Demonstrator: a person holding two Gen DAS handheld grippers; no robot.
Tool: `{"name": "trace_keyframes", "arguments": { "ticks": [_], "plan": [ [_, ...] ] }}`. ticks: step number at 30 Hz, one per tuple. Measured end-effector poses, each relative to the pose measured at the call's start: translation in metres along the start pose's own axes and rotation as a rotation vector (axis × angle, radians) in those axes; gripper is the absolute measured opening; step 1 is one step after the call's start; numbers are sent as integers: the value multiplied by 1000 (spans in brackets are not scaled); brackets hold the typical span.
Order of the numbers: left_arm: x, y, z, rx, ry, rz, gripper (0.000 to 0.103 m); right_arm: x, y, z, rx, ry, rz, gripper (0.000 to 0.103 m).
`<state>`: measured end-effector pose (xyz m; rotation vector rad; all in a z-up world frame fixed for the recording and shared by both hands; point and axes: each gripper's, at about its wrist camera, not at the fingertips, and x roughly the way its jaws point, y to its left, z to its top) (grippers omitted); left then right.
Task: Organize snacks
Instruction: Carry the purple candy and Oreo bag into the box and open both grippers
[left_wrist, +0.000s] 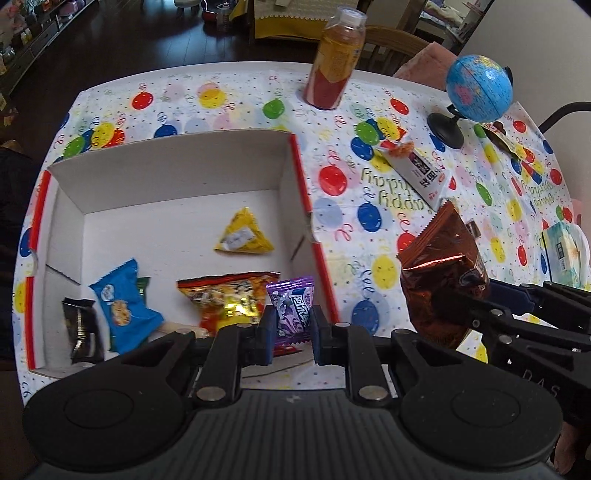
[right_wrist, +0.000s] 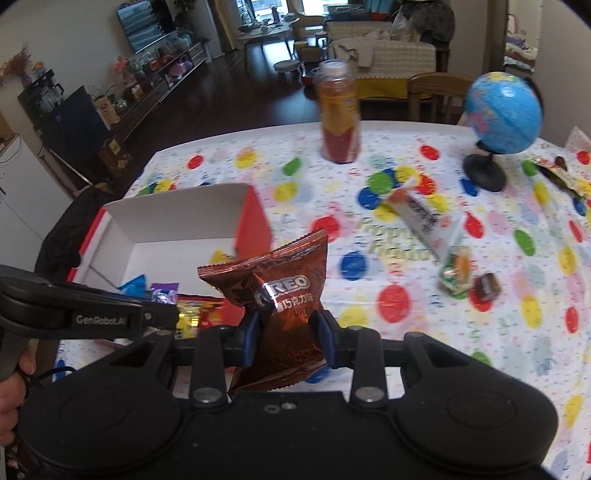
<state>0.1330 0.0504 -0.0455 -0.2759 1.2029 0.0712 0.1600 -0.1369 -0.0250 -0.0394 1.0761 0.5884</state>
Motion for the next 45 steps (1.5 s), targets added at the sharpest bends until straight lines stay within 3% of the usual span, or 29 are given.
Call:
{"name": "trace_keyframes", "arguments": {
  "ticks": [13, 21, 33, 45],
  "plan": [
    [-10, 83, 11, -22, 29, 42, 19, 37, 80, 19, -64, 65, 18, 33],
    [6, 127, 18, -37, 78, 61, 19, 73, 110, 30, -74, 112, 6, 33],
    [47, 160, 29, -39, 134, 86, 18, 137, 118, 43, -63, 198, -87, 33],
    [72, 161, 28, -23, 144, 124, 18, 151, 116, 44, -46, 218, -97, 37]
  ]
}}
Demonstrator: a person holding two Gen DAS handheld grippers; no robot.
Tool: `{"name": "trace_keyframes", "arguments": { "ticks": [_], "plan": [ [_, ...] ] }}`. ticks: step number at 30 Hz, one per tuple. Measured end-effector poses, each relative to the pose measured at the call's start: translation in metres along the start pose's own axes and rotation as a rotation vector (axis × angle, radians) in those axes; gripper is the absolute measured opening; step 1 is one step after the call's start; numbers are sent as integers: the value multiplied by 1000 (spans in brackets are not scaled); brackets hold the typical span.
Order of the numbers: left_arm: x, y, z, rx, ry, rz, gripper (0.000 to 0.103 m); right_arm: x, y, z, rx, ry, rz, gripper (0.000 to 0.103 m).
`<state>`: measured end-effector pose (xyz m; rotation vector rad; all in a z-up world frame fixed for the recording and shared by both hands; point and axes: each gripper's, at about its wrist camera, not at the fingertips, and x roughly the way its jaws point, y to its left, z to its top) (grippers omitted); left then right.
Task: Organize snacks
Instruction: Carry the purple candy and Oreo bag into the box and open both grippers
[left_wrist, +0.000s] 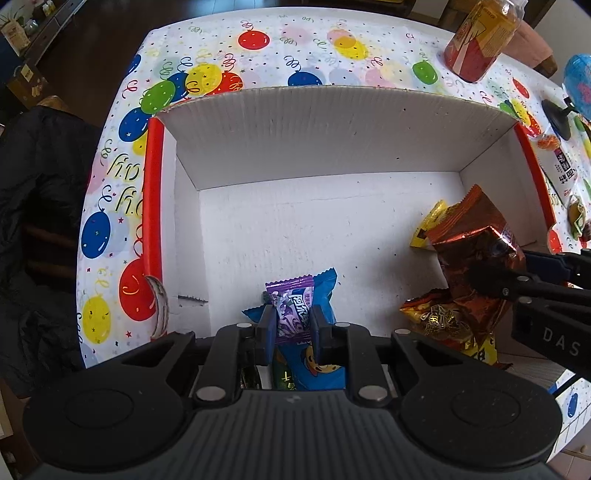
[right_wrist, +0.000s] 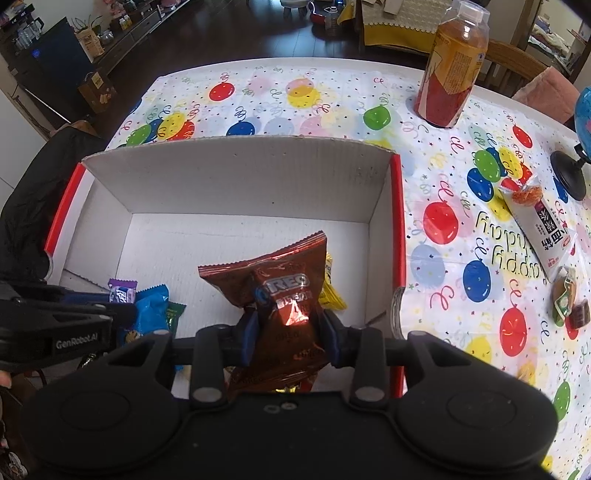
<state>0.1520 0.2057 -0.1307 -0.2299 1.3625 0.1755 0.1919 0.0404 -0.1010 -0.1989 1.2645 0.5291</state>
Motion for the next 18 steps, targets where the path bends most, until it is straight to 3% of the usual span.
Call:
{"name": "trace_keyframes", "arguments": {
  "ticks": [5, 9, 11, 13, 18],
  "plan": [
    [-1, -3, -2, 1, 3, 7, 20, -1, 0, -1, 6, 0, -3, 39],
    [-4, -3, -5, 3, 0, 8, 30, -7, 2, -3, -3, -13, -6, 47],
    [-7, -4, -7, 3, -3, 6, 38, -11, 2, -5, -5, -19, -3, 50],
    [-11, -4, -9, 1, -16, 5, 53, -15, 2, -7, -7, -25, 0, 53],
    [-24, -7, -13, -4, -35, 7, 55, -28, 2, -13, -9, -44, 12, 59]
  ]
}}
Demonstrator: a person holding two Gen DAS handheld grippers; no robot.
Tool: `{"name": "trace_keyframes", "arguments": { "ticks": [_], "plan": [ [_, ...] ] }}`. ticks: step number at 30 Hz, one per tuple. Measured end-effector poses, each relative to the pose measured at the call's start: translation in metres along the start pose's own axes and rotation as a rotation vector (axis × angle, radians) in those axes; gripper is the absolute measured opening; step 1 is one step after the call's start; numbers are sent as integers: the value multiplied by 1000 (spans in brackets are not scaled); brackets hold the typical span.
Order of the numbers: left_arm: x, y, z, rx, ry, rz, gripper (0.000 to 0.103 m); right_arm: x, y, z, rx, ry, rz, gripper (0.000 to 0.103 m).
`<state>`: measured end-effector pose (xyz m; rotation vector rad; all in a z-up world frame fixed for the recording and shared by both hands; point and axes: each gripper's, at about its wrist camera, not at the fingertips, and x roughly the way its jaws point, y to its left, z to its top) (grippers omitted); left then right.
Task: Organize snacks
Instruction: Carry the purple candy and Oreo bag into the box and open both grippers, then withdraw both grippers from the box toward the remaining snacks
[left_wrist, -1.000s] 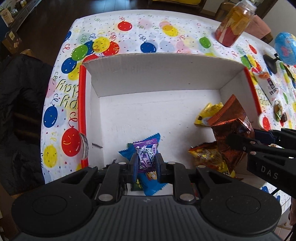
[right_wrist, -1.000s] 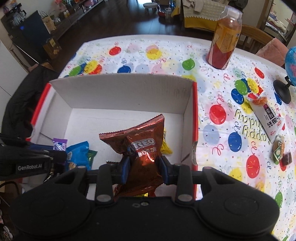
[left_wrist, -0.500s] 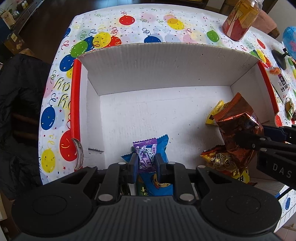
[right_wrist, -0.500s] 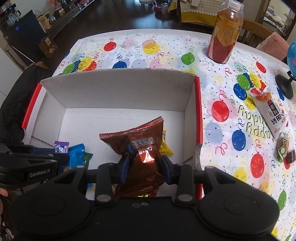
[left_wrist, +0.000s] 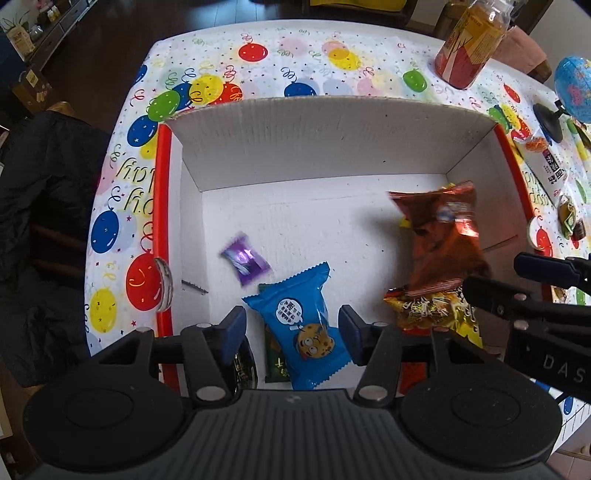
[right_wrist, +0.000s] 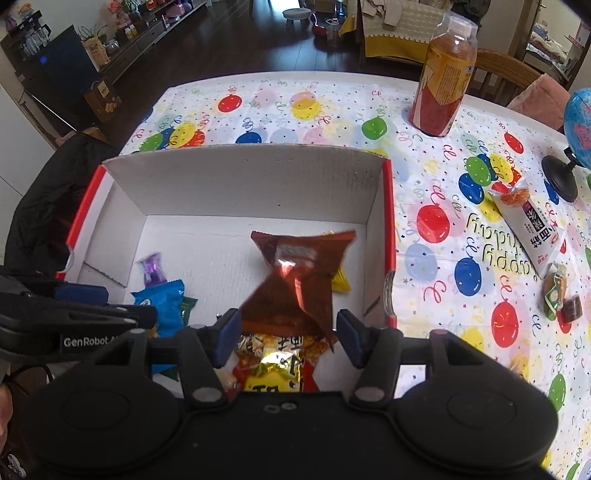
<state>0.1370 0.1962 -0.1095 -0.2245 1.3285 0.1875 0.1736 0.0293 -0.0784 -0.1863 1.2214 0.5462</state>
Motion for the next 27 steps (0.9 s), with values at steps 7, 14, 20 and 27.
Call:
{"name": "trace_keyframes", "arguments": {
  "ticks": [7, 14, 20, 27],
  "plan": [
    [-20, -6, -6, 6, -40, 3, 62, -24, -1, -9, 1, -41, 19, 73],
    [-39, -14, -14, 11, -70, -8, 67, -45, -9, -21, 8, -66, 26, 80],
    [-53, -28, -22, 28, -91, -24, 69, -63, -22, -34, 21, -95, 37, 85],
    [-65, -54, -30, 56, -112, -34, 78, -79, -40, -48, 25, -114, 38, 92]
  ]
}}
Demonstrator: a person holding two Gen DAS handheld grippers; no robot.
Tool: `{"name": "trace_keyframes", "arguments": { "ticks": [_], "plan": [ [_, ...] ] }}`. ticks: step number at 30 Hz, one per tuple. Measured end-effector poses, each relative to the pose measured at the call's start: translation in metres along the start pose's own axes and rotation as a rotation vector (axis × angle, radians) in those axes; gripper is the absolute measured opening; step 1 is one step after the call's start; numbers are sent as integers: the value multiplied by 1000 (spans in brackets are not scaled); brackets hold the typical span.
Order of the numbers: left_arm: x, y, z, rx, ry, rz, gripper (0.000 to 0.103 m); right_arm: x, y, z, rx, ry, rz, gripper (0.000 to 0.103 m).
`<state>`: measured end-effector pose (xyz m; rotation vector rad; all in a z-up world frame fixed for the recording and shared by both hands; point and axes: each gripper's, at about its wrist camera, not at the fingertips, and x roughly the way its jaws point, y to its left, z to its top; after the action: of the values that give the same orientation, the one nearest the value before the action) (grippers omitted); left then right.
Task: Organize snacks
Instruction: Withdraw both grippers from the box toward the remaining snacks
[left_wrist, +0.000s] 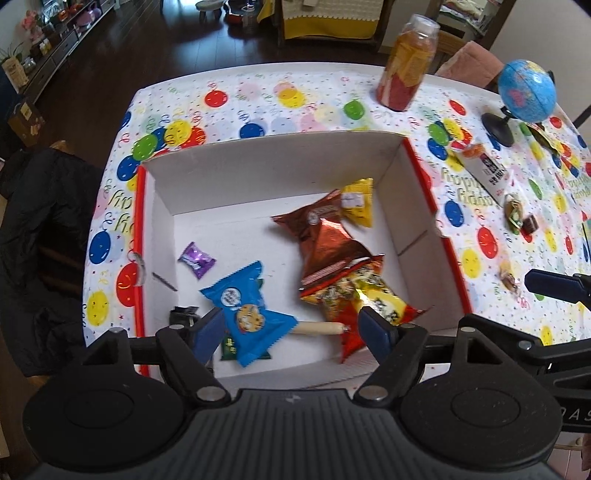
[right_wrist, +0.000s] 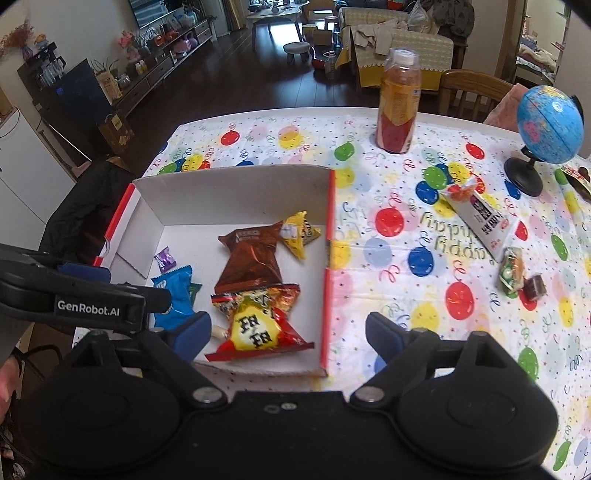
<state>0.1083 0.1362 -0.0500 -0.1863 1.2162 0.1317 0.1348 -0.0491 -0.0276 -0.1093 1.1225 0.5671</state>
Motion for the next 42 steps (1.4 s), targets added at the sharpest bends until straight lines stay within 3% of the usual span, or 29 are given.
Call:
{"name": "trace_keyframes", "arguments": {
  "ticks": [3, 6, 15, 28, 42],
  "plan": [
    [-2, -14, -1, 14, -3, -3, 80, -7, -10, -5, 4, -2, 0, 93],
    [-4, -29, -2, 23, -12, -18, 86, -14, -23, -9, 8, -10, -2, 101],
    [4, -83, 2, 31, -14, -53, 91, -30, -75, -17, 32, -28, -19, 103],
    [23, -167, 15, 25, -19, -80, 91, -39, -166, -25, 46, -51, -34, 103],
    [50, -236, 43, 44, -47, -69, 91, -30, -256, -26, 84, -43, -111, 102]
  ]
}}
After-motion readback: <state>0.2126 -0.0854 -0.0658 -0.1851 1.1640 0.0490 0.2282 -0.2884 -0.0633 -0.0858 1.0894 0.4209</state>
